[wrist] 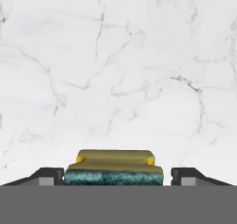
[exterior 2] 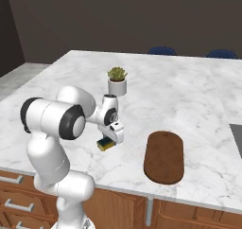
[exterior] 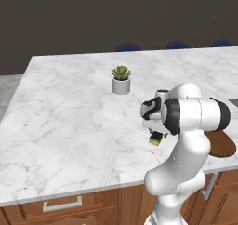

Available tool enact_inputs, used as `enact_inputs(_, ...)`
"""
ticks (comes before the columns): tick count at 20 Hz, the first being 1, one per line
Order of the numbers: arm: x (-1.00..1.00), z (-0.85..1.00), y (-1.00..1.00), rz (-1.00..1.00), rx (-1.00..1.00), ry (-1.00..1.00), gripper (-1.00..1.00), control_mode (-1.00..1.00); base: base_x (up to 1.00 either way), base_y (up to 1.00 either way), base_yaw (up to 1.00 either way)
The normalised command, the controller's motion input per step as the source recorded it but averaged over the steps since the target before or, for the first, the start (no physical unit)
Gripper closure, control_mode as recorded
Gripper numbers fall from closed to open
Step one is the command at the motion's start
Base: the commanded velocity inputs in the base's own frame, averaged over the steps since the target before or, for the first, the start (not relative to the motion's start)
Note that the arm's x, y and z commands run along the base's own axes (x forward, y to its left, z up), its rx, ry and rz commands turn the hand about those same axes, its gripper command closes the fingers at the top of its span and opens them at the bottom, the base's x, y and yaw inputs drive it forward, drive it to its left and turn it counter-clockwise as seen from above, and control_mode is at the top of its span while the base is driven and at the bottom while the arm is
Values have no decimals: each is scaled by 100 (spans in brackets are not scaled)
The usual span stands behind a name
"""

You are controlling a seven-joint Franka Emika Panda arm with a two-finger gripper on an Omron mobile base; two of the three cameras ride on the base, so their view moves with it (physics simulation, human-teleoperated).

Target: Pick up the sponge from the counter and clean the cutting board by briefly scrubbing or pressing down on the cutting board. Once finished, release the sponge.

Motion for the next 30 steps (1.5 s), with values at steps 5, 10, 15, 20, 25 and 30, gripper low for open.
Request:
enact_inputs(5, 0, 0, 0, 0, 0, 0, -100, -100, 0, 0, 0)
enact_inputs(10, 0, 3, 0, 0, 0, 0, -100, -100, 0, 0, 0)
enact_inputs(15, -25, 56, 0, 0, 0, -4, -100, -100, 0, 0, 0)
enact_inputs(20, -50, 53, 0, 0, -6, -15, -100, -100, 0, 0, 0)
enact_inputs(25, -77, 35, 0, 0, -2, -11, -100, -100, 0, 0, 0)
enact_inputs(30, -98, 28, 0, 0, -1, -12, -100, -100, 0, 0, 0)
